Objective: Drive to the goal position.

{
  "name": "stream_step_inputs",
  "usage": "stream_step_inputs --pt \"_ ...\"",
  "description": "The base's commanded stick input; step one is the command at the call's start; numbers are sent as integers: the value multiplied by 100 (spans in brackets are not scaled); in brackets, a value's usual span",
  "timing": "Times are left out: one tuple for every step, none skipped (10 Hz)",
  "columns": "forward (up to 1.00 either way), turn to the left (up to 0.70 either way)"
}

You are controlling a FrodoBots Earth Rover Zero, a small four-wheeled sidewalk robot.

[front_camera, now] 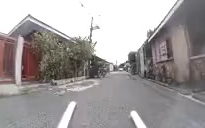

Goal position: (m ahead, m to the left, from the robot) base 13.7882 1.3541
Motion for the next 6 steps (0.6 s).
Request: stream_step_inputs --pt "85 -34" --pt "85 -34" --pt "85 -34" --pt "85 -34" --pt "85 -9" --pt "85 0"
